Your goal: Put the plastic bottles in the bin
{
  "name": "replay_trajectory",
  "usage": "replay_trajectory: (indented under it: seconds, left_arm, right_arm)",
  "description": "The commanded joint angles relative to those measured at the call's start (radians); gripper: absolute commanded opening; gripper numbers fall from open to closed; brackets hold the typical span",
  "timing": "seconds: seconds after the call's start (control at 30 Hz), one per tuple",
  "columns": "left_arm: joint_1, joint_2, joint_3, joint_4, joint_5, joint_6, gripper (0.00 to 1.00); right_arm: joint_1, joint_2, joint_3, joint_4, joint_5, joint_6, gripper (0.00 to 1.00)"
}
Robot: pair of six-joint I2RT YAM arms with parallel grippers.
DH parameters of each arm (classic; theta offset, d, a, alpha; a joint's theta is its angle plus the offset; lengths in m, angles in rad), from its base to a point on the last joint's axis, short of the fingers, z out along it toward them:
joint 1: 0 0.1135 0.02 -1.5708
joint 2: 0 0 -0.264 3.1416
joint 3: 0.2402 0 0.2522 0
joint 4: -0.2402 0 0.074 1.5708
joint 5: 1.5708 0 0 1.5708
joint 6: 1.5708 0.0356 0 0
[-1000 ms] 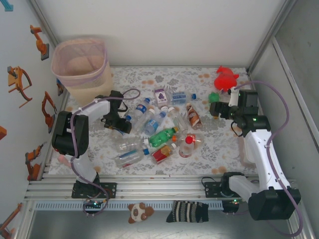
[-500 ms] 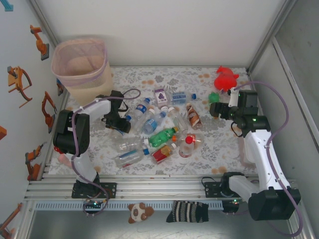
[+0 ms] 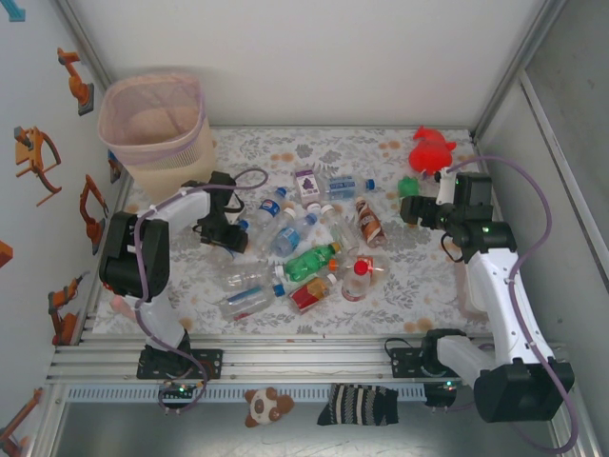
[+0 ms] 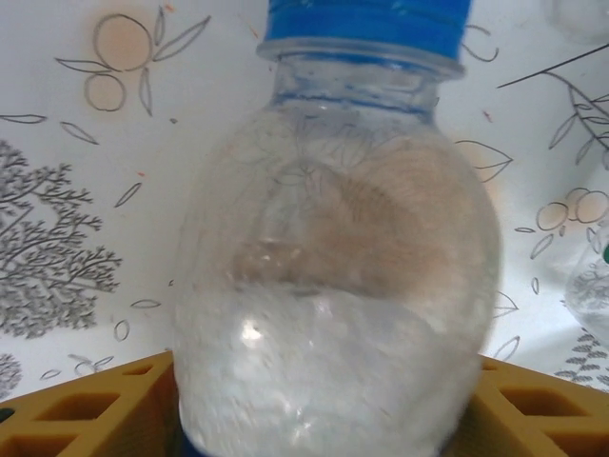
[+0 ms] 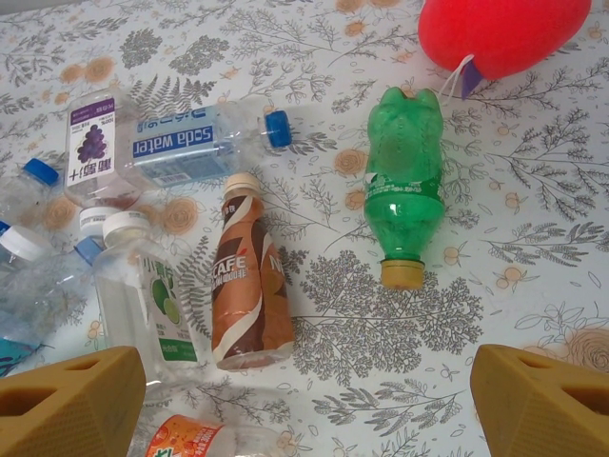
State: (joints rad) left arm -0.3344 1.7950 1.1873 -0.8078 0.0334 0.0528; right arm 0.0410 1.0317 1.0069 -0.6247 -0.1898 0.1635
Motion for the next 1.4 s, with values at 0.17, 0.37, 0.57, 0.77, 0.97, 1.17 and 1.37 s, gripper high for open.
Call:
replay_trajectory:
  seconds: [0.17,0.37,0.57,0.77,0.97,1.17,1.37]
  left_arm:
    - [0.006,-0.187,0.090,-0.066,0.021,-0.036,0.65]
    - [0.009,-0.238,0.135,-0.105,0.018,-0.022,0.69]
    - [0.011,-0.184,0.090,-0.094,0.005,0.004,0.71]
    - [0.012,-0.118,0.008,-0.015,0.008,0.005,0.79]
    - [0.010,-0.030,-0.010,0.021,-0.001,-0.001,0.81]
    - [0.009,0.031,-0.009,0.038,-0.002,-0.005,0.80]
    - [0.010,0.055,-0.008,0.040,-0.009,-0.007,0.73]
  right_arm:
    - [0.007,-0.027,-0.010,-0.012,0.012,-0.007,0.88]
    - [0.007,-0.035,-0.014,-0.013,0.010,-0.007,0.88]
    - [0.007,-0.042,-0.024,-0.009,0.004,-0.007,0.88]
    - [0.007,-0.045,-0.024,-0.007,0.000,-0.007,0.88]
    - [0.007,-0.047,-0.025,-0.008,0.001,-0.008,0.88]
    - [0.007,-0.040,-0.022,-0.006,0.000,-0.006,0.88]
    - [0.007,-0.044,-0.021,-0.011,0.003,-0.007,0.88]
